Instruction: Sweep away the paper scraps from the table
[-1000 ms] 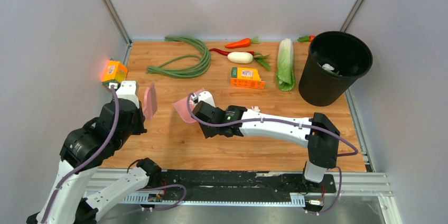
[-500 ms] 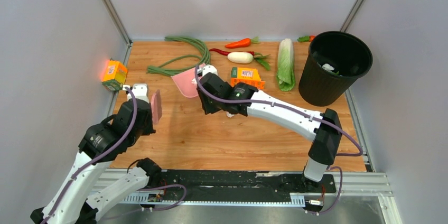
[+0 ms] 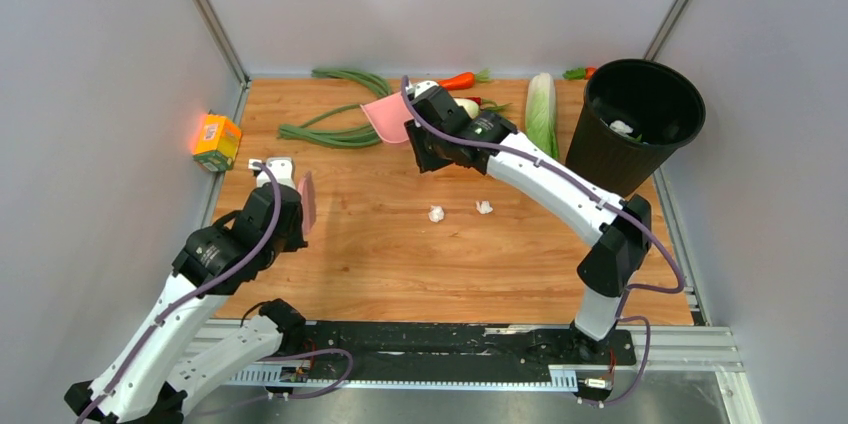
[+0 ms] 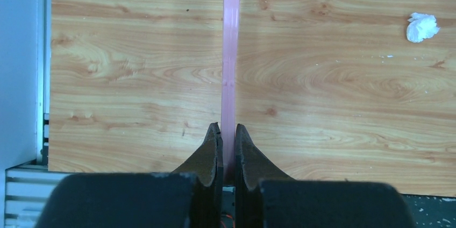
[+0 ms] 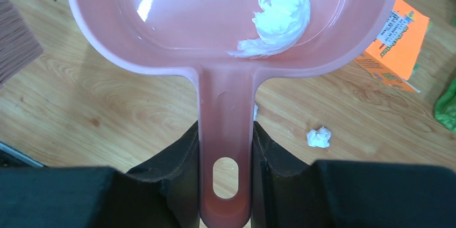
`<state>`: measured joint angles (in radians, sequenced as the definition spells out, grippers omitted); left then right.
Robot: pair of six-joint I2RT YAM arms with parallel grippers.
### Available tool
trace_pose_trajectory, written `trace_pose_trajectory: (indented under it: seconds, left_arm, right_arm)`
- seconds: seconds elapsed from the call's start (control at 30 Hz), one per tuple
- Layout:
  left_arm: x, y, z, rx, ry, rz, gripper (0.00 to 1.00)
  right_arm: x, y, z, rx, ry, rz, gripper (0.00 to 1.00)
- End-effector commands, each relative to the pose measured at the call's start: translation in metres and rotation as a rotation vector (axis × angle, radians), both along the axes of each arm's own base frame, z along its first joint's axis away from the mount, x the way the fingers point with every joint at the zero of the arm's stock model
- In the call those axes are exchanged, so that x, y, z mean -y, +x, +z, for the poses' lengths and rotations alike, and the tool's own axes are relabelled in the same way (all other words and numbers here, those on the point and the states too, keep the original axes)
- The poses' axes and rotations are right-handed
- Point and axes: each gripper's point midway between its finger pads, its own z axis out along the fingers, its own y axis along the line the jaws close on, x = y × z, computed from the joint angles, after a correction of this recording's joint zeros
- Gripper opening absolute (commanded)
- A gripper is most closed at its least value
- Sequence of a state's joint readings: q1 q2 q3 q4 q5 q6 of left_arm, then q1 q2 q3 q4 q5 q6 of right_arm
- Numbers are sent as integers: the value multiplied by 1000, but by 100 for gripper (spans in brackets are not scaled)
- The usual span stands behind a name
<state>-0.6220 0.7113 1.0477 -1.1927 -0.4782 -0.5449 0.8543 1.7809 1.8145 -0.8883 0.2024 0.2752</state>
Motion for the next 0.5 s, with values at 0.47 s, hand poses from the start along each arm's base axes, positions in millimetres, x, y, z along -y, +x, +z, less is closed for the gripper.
trace_pose_trajectory:
  seconds: [0.47]
  left_arm:
    - [50, 15, -22, 0, -171, -122, 0]
  right_arm:
    - [67, 49, 68, 52, 177, -173, 0]
